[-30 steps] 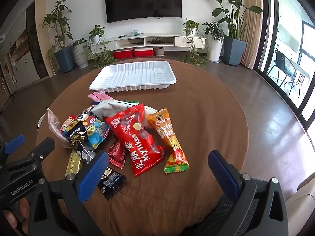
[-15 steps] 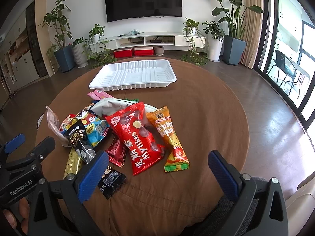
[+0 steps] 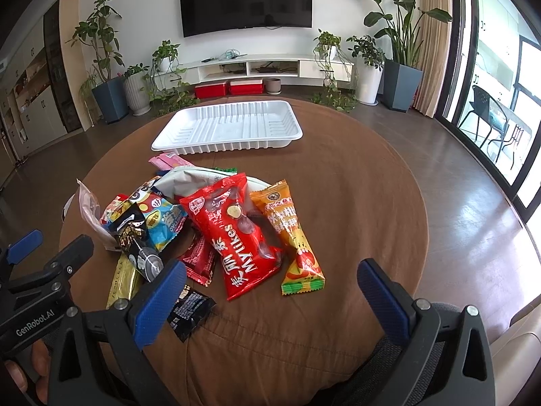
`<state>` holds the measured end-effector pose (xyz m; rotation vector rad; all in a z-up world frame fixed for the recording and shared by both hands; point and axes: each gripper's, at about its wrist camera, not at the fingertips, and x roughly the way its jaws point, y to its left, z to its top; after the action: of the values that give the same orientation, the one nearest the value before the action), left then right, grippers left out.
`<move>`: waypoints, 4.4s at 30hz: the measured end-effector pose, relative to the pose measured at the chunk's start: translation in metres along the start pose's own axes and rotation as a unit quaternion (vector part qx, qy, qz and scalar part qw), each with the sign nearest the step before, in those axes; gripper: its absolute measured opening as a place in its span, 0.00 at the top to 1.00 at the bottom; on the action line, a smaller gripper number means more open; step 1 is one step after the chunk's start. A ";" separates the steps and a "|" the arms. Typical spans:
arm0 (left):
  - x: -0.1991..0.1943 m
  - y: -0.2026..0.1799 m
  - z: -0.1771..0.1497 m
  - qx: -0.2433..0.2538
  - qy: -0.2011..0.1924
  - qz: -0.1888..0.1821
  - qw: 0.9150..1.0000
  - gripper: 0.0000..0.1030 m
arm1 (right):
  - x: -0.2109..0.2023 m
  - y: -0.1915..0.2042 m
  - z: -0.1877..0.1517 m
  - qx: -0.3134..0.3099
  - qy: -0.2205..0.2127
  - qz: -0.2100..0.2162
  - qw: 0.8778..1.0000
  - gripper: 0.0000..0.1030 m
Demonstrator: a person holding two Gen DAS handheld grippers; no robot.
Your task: Organize snacks
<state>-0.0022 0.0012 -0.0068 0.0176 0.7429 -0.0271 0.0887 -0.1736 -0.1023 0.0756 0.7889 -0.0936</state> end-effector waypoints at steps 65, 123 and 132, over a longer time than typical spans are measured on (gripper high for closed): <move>0.010 0.006 -0.016 0.011 0.026 -0.159 0.987 0.00 | 0.005 -0.015 -0.020 0.015 -0.023 0.023 0.999 0.00; 0.098 0.019 -0.008 0.073 0.178 -0.160 0.968 0.72 | 0.036 0.044 -0.015 -0.117 0.070 0.192 0.972 0.28; 0.090 0.036 -0.016 0.071 0.194 -0.182 0.961 0.72 | 0.048 0.063 -0.018 -0.171 0.091 0.208 0.959 0.37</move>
<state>0.0540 0.0360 -0.0794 0.0234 1.1292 -0.4402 0.1167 -0.1121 -0.1465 -0.0810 0.9476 0.4549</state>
